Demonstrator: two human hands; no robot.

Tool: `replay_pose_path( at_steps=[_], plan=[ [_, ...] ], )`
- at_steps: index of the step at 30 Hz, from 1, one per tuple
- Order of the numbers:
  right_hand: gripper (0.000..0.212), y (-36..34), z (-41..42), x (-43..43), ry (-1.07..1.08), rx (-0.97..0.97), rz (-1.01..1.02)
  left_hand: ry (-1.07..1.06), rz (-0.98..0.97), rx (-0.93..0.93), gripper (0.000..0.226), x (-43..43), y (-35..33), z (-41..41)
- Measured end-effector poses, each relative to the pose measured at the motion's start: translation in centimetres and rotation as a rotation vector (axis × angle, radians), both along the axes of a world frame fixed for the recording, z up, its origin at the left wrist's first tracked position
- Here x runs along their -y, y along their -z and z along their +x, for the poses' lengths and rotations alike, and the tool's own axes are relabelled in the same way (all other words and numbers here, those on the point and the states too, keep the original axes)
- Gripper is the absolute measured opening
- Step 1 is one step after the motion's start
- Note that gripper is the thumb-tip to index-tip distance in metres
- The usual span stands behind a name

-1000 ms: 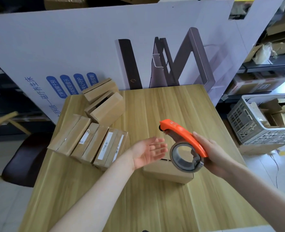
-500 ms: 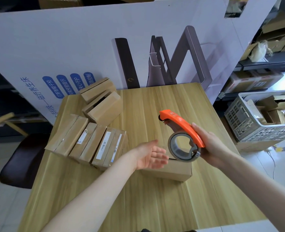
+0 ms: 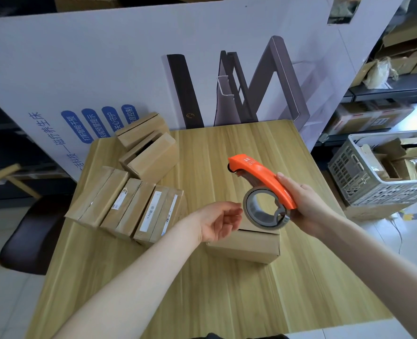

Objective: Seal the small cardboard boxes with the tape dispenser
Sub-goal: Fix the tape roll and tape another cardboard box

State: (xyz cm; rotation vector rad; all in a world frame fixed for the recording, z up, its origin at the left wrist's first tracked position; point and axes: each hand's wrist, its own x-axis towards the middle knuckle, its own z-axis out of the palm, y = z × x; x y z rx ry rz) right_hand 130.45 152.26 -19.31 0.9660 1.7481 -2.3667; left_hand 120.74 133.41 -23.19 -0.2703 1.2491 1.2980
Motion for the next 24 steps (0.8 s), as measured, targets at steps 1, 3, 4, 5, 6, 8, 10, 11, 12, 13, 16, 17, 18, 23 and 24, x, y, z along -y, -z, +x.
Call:
replay_pose_path(
  at_steps=[1, 3, 4, 5, 6, 8, 10, 11, 12, 13, 16, 17, 18, 23, 24],
  plan=[
    [0.041, -0.1, 0.0, 0.1, -0.01, -0.003, 0.007, -0.008, -0.001, -0.015, 0.025, -0.1, 0.1, 0.0],
    [0.041, -0.2, 0.1, 0.2, -0.038, -0.002, 0.036, -0.016, -0.035, -0.077, 0.023, -0.2, 0.1, -0.1],
    [0.041, -0.2, 0.2, 0.2, -0.049, 0.001, 0.059, -0.026, -0.068, -0.132, 0.018, -0.3, 0.1, -0.1],
    [0.042, -0.2, 0.2, 0.3, -0.056, 0.002, 0.088, -0.036, -0.102, -0.2, 0.014, -0.3, 0.0, -0.2],
    [0.043, -0.2, 0.3, 0.4, -0.063, -0.002, 0.118, -0.042, -0.132, -0.273, 0.013, -0.4, 0.0, -0.3],
    [0.044, 0.0, 0.5, 0.9, -0.088, -0.031, 0.176, -0.027, -0.162, -0.416, 0.011, -0.5, -0.3, -0.4],
    [0.045, 0.1, 0.7, 1.4, -0.14, -0.065, 0.248, 0.024, -0.196, -0.571, 0.016, -0.5, -0.7, -0.8],
    [0.046, 0.1, 0.9, 1.6, -0.167, -0.073, 0.302, 0.038, -0.232, -0.652, 0.02, -0.4, -0.8, -1.1],
    [0.048, 0.3, 1.1, 1.6, -0.192, -0.071, 0.375, 0.031, -0.279, -0.727, 0.024, -0.2, -1.0, -1.6],
    [0.05, 0.4, 1.3, 1.5, -0.218, -0.058, 0.456, 0.006, -0.328, -0.781, 0.026, 0.2, -1.0, -2.1],
    [0.042, 0.9, 2.2, 1.1, -0.269, -0.02, 0.574, -0.048, -0.384, -0.819, 0.018, 1.3, -1.0, -3.6],
    [0.039, 0.9, 2.4, 1.0, -0.272, -0.013, 0.573, -0.046, -0.397, -0.838, 0.015, 1.4, -0.9, -3.7],
    [0.036, 0.9, 2.5, 1.1, -0.275, -0.01, 0.577, -0.045, -0.417, -0.865, 0.013, 1.4, -0.7, -3.8],
    [0.031, 0.4, 2.2, 1.2, -0.321, -0.009, 0.771, -0.034, -0.519, -0.989, 0.017, 0.4, -0.3, -3.4],
    [0.032, 0.3, 2.2, 1.2, -0.33, -0.004, 0.806, -0.045, -0.534, -0.996, 0.019, 0.3, -0.3, -3.5]
  ],
)
